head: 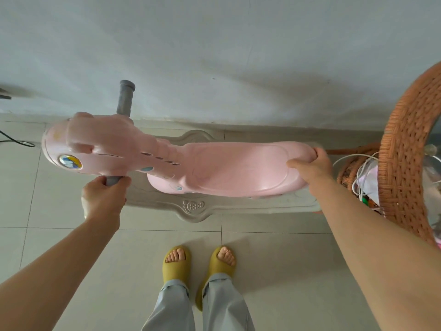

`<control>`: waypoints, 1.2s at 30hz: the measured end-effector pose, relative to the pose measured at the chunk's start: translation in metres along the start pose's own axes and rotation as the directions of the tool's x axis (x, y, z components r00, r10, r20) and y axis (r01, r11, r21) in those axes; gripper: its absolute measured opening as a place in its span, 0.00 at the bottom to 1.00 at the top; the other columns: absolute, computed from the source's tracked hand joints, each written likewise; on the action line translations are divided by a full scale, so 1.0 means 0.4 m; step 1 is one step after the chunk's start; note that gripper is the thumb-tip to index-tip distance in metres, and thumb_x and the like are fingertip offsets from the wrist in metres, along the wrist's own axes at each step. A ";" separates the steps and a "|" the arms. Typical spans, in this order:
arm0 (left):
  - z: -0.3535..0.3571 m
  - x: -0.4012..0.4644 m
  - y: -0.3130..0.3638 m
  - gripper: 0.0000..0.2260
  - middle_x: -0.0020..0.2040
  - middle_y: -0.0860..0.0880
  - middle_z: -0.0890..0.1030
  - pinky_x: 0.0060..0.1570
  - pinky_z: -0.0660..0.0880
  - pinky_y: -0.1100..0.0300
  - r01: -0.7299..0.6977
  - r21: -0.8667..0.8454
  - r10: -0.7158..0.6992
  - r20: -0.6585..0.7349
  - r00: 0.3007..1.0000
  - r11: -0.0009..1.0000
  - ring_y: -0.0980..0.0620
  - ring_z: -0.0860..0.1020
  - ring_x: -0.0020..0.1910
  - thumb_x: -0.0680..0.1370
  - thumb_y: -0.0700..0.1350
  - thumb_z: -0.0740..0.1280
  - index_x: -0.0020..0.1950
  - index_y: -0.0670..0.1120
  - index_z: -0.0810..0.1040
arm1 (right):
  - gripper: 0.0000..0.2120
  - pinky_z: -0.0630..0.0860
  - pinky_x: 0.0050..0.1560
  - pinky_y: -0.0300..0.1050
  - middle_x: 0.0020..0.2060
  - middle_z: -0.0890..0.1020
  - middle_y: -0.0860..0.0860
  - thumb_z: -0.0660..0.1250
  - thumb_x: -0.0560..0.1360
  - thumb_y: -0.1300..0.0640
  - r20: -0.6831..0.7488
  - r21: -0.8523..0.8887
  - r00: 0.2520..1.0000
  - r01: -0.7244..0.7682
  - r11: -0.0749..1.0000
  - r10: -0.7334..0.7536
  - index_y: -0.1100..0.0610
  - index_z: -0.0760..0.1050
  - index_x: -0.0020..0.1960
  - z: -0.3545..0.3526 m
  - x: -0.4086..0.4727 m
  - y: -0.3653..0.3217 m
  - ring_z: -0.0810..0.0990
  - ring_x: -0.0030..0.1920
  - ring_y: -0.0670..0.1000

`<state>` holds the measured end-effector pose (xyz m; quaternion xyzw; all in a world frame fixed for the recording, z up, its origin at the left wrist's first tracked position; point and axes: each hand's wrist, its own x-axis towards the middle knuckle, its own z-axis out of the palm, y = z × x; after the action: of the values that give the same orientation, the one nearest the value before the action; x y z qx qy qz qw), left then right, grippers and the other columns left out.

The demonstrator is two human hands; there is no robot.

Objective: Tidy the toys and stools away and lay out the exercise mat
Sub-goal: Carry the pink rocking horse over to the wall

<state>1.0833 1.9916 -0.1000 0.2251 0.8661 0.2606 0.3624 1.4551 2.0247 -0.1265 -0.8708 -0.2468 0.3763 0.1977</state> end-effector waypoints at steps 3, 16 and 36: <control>0.028 -0.007 0.000 0.11 0.27 0.44 0.67 0.29 0.60 0.63 0.000 -0.002 0.000 0.008 1.000 1.000 0.46 0.65 0.25 0.70 0.41 0.67 0.30 0.45 0.67 | 0.31 0.71 0.52 0.44 0.60 0.75 0.54 0.75 0.63 0.60 -0.017 0.019 1.000 0.007 1.000 -0.007 0.55 0.70 0.64 -0.006 0.027 0.005 0.73 0.51 0.53; 0.142 -0.024 0.021 0.10 0.27 0.46 0.68 0.28 0.61 0.62 -0.016 0.028 0.015 0.067 0.998 0.999 0.48 0.66 0.25 0.70 0.42 0.67 0.31 0.46 0.69 | 0.32 0.71 0.62 0.55 0.64 0.74 0.54 0.74 0.64 0.60 -0.097 0.033 0.995 -0.018 0.999 0.021 0.53 0.68 0.66 -0.048 0.112 0.025 0.73 0.61 0.59; 0.179 -0.037 -0.018 0.07 0.33 0.45 0.73 0.29 0.66 0.61 0.047 0.154 -0.082 0.227 0.971 0.987 0.47 0.71 0.32 0.74 0.42 0.64 0.50 0.42 0.72 | 0.36 0.68 0.66 0.56 0.69 0.63 0.59 0.70 0.68 0.63 -0.157 -0.121 0.987 -0.050 0.991 0.031 0.53 0.60 0.73 -0.062 0.115 0.065 0.67 0.67 0.62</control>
<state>1.1445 1.9981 -0.1399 0.2518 0.8415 0.1557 0.4518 1.5083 2.0266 -0.1503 -0.9130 -0.2359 0.2952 0.1536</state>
